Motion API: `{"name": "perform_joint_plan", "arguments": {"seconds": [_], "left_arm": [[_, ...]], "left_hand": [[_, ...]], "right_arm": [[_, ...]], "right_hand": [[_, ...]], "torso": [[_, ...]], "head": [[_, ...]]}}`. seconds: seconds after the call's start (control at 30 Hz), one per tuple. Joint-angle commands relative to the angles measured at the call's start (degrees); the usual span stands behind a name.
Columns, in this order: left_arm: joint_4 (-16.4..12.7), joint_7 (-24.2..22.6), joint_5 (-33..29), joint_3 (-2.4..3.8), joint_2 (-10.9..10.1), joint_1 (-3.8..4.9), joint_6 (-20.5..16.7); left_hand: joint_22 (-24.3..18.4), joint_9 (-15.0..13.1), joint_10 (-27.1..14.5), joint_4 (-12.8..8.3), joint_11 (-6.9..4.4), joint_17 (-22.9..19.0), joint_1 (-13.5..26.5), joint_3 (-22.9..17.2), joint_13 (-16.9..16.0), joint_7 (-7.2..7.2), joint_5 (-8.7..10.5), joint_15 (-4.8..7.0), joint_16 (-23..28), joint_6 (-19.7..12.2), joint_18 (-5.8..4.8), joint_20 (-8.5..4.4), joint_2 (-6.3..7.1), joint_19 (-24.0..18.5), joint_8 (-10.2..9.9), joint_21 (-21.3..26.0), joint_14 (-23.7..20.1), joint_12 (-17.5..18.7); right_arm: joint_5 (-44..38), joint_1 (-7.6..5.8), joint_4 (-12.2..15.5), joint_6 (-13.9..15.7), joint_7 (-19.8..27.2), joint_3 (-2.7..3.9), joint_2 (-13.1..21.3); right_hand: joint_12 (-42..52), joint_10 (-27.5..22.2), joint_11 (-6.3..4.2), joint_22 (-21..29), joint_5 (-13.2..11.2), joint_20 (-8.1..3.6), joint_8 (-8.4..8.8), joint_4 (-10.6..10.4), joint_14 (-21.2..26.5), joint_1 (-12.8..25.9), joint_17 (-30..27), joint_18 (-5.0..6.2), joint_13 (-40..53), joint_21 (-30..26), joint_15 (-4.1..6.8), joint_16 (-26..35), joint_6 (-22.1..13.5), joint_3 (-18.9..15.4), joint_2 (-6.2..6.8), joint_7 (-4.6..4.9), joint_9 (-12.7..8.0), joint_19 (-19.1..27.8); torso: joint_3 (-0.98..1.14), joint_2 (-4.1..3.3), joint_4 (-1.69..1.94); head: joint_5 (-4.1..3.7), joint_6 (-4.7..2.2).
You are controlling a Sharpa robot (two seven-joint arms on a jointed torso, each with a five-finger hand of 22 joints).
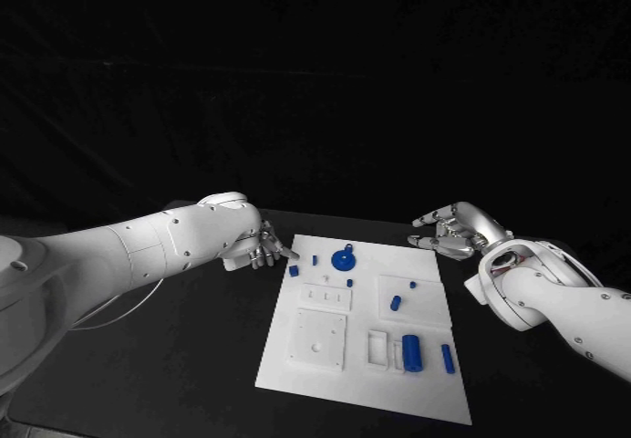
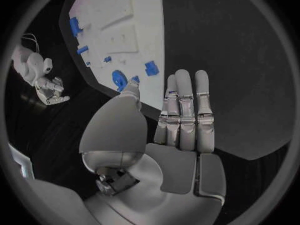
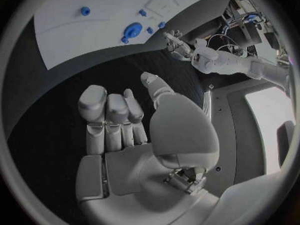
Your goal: Assemble the parts on the task board
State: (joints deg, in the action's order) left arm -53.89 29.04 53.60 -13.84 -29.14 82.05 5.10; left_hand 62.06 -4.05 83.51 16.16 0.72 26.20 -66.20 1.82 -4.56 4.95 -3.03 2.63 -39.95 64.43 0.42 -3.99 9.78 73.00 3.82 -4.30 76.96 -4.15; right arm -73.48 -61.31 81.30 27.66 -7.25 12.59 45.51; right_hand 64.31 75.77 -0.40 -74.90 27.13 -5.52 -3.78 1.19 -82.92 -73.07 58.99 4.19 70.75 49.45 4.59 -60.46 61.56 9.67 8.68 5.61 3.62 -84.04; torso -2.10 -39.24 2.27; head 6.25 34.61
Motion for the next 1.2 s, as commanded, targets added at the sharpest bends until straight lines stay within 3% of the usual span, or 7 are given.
{"name": "perform_joint_plan", "arguments": {"seconds": [0.03,0.3,0.53,0.77,0.83,0.9,1.2], "left_arm": [[0.3,-1.0,1.1,0.04,0.5,-0.31,3.2],[1.7,-1.5,1.1,0.06,1.6,-1.06,3.5],[2.5,-1.9,1.1,0.07,2.0,-1.30,3.9],[2.7,-2.4,1.0,0.07,2.5,-1.53,4.7],[2.9,-2.5,1.0,0.07,2.7,-1.66,4.6],[3.1,-2.6,1.0,0.07,2.8,-1.81,4.5],[3.8,-2.8,0.9,0.09,3.4,-2.42,3.8]], "left_hand": [[0.4,0.0,-0.3,0.3,0.26,0.4,0.8,0.3,-0.1,0.00,0.25,-0.15,-0.8,-0.5,0.59,0.16,0.23,-0.1,0.1,-0.1,-0.6,0.0],[1.5,0.1,-0.4,0.4,0.38,1.1,1.8,0.3,-0.2,0.29,0.24,-0.21,-1.9,-1.7,0.65,0.22,0.48,-0.3,0.0,-0.1,-1.1,-0.1],[2.0,0.0,-0.3,0.0,0.33,1.3,0.6,-0.3,-0.2,0.28,0.25,-0.17,-2.4,-1.8,0.67,0.20,-0.49,-0.3,0.1,-0.1,-1.1,-0.1],[2.9,0.0,0.0,-2.5,0.14,1.7,-1.3,-0.2,-0.4,-0.01,0.24,-0.05,-3.5,-0.7,0.62,0.11,-2.72,-0.2,0.1,-0.2,-1.3,-0.2],[3.2,0.0,0.2,-3.4,0.06,1.9,-1.5,-0.1,-0.6,-0.08,0.23,0.01,-3.9,-0.5,0.64,0.09,-3.69,-0.2,0.2,-0.3,-1.3,-0.3],[4.4,0.0,0.3,-5.7,-0.05,2.5,-1.0,1.0,-0.9,-0.10,0.24,0.09,-5.5,-0.4,0.64,-0.01,-5.29,-0.1,0.1,-0.5,-1.7,-0.4],[7.1,-0.2,1.4,-7.5,-0.56,2.9,-0.6,1.9,-1.8,-0.69,0.15,0.54,-8.4,1.4,0.56,-0.39,-6.91,0.3,0.2,-0.8,-1.7,-1.0]], "right_arm": [[-0.3,0.03,0.2,-0.6,0.3,0.03,-0.1],[-0.3,0.03,0.4,-0.6,0.3,0.03,-0.1],[-0.3,0.03,0.5,-0.6,0.3,0.03,-0.1],[-0.3,0.03,0.6,-0.6,0.3,0.04,-0.2],[-0.3,0.03,0.6,-0.7,0.3,0.04,-0.2],[-0.3,0.03,0.7,-0.7,0.3,0.04,-0.2],[-0.3,0.03,0.9,-0.8,0.2,0.04,-0.1]], "right_hand": [[-0.2,-0.2,-0.08,-6.2,0.2,0.06,0.24,0.1,0.0,0.3,0.0,0.98,0.0,-0.3,-0.18,0.3,-0.1,0.3,-0.15,0.05,-0.1,-2.9],[-0.2,-0.2,-0.08,-6.2,0.2,0.06,0.24,0.1,0.0,0.3,0.0,0.98,0.0,-0.3,-0.18,0.3,-0.1,0.3,-0.15,0.05,-0.1,-2.9],[-0.2,-0.2,-0.08,-6.2,0.2,0.06,0.24,0.1,0.0,0.3,0.0,0.98,0.0,-0.3,-0.18,0.3,-0.1,0.3,-0.15,0.05,-0.1,-2.9],[-0.2,-0.2,-0.08,-6.2,0.2,0.06,0.24,0.1,0.0,0.3,0.0,0.98,0.0,-0.3,-0.18,0.3,-0.1,0.3,-0.15,0.05,-0.1,-2.9],[-0.2,-0.2,-0.08,-6.2,0.2,0.06,0.24,0.1,0.0,0.3,0.0,0.98,0.0,-0.3,-0.18,0.3,-0.1,0.3,-0.15,0.05,-0.1,-2.9],[-0.1,-0.1,-0.09,-6.1,0.2,0.06,0.23,0.2,0.0,0.3,0.0,1.00,0.1,-0.3,-0.18,0.3,-0.1,0.5,-0.24,0.04,-0.1,-2.9],[-0.1,-0.1,-0.09,-6.1,0.2,0.06,0.23,0.2,0.0,0.3,0.0,1.00,0.1,-0.3,-0.18,0.3,-0.1,0.5,-0.24,0.04,-0.1,-2.9]], "torso": [[-0.07,-0.02,-0.01],[-0.03,-0.04,-0.07],[0.01,-0.03,0.01],[-0.03,-0.01,-0.02],[-0.02,0.00,-0.05],[-0.01,0.02,-0.03],[-0.03,-0.05,-0.03]], "head": [[-0.05,0.13],[-0.13,0.31],[-0.42,0.46],[-0.50,0.81],[-0.51,0.92],[-0.55,0.97],[-0.85,1.32]]}}
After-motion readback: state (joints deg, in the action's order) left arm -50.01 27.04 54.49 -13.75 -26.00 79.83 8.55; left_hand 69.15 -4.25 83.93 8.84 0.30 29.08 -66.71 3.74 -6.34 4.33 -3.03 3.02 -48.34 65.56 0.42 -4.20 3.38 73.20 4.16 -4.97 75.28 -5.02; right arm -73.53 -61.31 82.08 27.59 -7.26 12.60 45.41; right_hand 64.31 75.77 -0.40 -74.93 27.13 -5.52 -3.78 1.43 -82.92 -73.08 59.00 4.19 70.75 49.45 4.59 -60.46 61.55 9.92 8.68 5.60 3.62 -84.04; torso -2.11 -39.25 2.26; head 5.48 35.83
